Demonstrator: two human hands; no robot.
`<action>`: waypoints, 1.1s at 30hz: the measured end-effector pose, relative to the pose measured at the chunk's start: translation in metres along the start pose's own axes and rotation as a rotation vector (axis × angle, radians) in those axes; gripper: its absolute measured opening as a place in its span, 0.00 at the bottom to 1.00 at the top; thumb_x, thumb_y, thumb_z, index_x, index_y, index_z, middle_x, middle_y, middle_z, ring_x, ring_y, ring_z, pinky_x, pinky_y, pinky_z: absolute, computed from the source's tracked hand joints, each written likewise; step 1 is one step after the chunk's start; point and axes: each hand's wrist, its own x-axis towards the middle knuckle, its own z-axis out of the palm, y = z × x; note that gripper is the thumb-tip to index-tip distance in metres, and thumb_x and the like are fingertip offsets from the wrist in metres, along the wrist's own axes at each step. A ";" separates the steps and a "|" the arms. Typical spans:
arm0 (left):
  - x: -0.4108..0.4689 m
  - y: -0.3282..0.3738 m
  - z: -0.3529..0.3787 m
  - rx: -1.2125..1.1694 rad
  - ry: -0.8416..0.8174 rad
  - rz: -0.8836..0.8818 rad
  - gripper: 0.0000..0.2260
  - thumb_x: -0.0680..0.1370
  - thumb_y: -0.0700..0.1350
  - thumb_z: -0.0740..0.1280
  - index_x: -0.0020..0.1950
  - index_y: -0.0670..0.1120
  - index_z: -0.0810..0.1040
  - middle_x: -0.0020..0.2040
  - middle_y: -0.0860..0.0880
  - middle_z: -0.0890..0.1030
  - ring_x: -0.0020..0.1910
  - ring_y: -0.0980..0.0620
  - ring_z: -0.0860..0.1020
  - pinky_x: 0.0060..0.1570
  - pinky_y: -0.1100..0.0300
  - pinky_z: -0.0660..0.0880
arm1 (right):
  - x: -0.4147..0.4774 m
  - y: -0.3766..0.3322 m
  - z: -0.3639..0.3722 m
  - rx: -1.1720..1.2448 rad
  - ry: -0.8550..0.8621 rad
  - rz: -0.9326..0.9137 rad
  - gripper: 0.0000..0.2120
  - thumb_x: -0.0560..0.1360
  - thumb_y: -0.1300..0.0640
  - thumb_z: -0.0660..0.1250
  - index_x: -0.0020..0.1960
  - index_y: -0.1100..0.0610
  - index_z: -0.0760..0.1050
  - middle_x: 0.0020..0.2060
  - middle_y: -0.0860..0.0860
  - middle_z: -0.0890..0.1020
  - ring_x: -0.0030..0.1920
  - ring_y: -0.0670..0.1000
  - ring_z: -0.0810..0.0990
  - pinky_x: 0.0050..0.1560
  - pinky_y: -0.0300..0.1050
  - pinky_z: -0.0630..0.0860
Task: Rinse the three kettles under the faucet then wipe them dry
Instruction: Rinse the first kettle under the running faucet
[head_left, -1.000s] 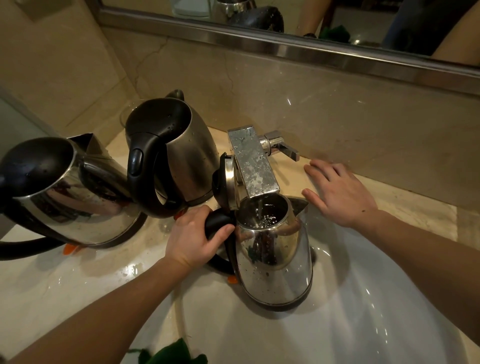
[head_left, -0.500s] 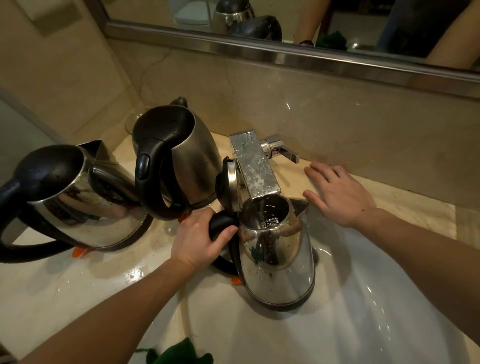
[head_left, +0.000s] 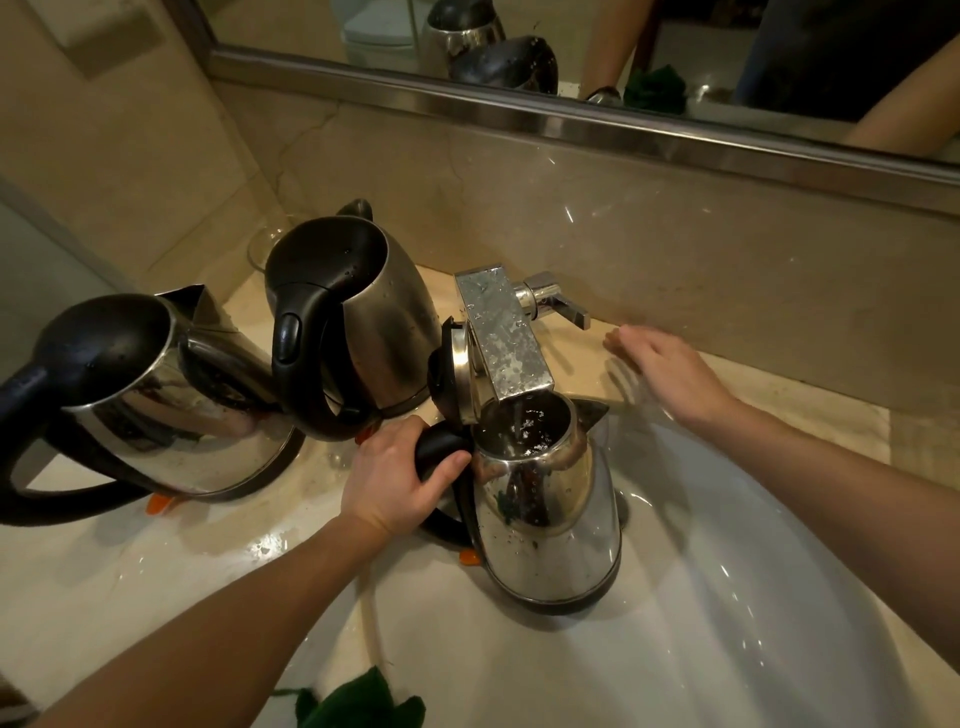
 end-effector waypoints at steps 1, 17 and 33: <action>0.000 0.000 0.000 -0.002 -0.005 -0.003 0.32 0.71 0.71 0.52 0.50 0.45 0.76 0.43 0.48 0.78 0.42 0.49 0.75 0.43 0.56 0.72 | -0.002 -0.004 0.000 0.113 0.017 0.031 0.21 0.84 0.47 0.52 0.66 0.55 0.76 0.63 0.49 0.78 0.64 0.49 0.74 0.65 0.46 0.66; 0.000 -0.001 0.000 0.019 -0.015 -0.005 0.29 0.72 0.68 0.52 0.51 0.44 0.76 0.44 0.46 0.79 0.43 0.48 0.76 0.44 0.57 0.72 | -0.020 -0.061 0.011 0.437 0.140 -0.001 0.25 0.83 0.42 0.50 0.60 0.55 0.80 0.61 0.50 0.81 0.64 0.49 0.76 0.70 0.55 0.67; 0.000 -0.003 0.002 0.030 -0.013 0.003 0.28 0.72 0.68 0.53 0.51 0.46 0.77 0.43 0.49 0.79 0.42 0.51 0.75 0.43 0.59 0.68 | -0.029 -0.066 0.007 0.264 0.072 -0.055 0.27 0.83 0.42 0.45 0.69 0.53 0.73 0.70 0.48 0.73 0.64 0.39 0.66 0.56 0.29 0.60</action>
